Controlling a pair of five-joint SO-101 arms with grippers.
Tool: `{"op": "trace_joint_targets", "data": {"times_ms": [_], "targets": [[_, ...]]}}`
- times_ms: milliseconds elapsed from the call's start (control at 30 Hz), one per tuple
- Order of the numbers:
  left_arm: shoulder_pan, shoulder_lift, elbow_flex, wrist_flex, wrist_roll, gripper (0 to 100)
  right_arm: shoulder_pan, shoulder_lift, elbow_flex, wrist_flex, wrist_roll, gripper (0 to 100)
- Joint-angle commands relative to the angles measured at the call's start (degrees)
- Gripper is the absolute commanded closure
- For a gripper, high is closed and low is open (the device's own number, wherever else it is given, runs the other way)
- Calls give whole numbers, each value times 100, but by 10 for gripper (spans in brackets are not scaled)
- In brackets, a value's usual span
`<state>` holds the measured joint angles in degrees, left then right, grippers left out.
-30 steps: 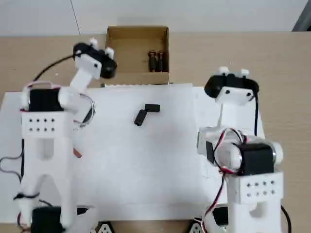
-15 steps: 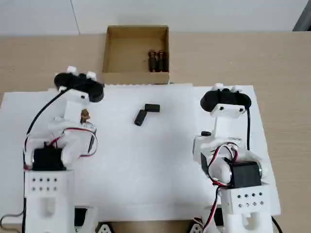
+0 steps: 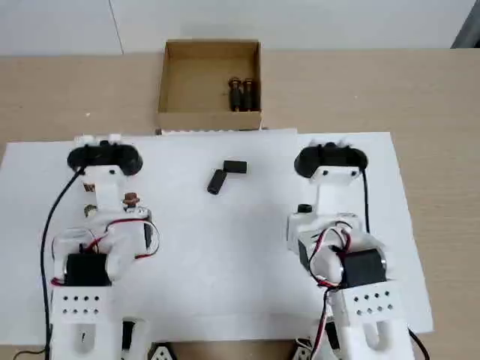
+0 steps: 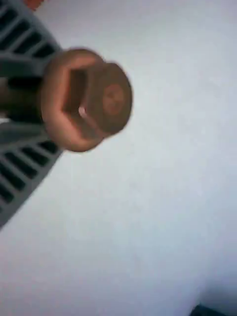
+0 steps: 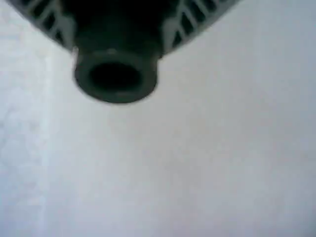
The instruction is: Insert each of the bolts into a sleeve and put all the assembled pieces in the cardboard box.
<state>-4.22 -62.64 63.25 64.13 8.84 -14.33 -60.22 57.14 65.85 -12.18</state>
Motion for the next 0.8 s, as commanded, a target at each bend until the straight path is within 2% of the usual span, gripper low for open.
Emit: {"op": "trace_joint_targets", "data": {"times_ms": [0,133,367,767], "targets": [[70,-677,435,-659,229,994,-75,-110,176,-611,70,995],[308,-1512,971,-1090,563,994,-233,-110,545,-1095,70,995],[1196,-2813,1710,-1108,1459,994,-514,-110,1011,-1604,70,995],[1407,-4176,2369,-1125,1952,994,-1798,-119,1380,-2334,70,995]]}}
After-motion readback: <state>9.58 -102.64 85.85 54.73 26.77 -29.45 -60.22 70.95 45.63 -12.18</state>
